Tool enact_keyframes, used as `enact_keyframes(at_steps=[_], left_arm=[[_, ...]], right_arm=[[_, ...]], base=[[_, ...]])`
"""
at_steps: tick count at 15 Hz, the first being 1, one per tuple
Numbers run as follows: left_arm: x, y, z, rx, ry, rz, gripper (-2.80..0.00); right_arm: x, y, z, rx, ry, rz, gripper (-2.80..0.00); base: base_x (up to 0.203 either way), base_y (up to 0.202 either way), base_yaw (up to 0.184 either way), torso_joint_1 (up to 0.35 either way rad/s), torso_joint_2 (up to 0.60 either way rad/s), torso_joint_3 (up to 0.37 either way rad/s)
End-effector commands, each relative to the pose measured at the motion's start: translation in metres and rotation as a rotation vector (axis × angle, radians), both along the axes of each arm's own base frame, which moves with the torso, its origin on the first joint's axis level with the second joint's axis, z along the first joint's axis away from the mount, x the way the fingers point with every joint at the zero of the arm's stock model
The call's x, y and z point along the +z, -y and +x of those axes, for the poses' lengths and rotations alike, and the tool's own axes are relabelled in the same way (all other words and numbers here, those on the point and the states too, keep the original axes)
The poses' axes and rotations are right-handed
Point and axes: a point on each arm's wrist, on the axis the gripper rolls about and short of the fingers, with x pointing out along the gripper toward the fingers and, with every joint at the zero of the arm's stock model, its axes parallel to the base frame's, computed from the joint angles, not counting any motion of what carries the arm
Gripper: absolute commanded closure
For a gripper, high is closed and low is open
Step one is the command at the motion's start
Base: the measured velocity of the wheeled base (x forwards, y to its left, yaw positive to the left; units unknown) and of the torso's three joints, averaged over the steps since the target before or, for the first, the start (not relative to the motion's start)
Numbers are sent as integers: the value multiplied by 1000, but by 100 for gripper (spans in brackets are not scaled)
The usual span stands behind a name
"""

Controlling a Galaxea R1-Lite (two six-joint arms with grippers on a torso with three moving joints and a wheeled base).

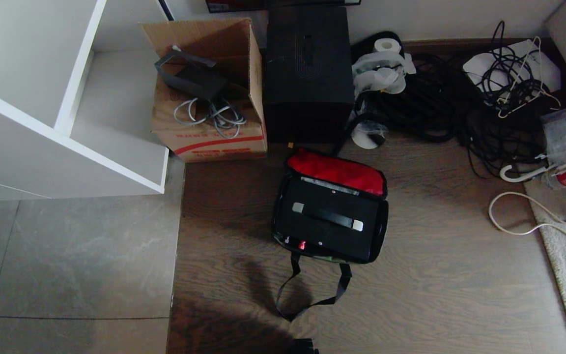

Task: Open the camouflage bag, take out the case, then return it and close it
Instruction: Close the top of the storage box

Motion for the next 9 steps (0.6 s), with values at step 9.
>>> enact_keyframes(at_steps=[9], left_arm=[[-2, 0, 1, 1, -6, -1, 0]], right_arm=[[0, 0, 0, 0, -6, 0, 0]], base=[[0, 0, 0, 0, 0, 0]])
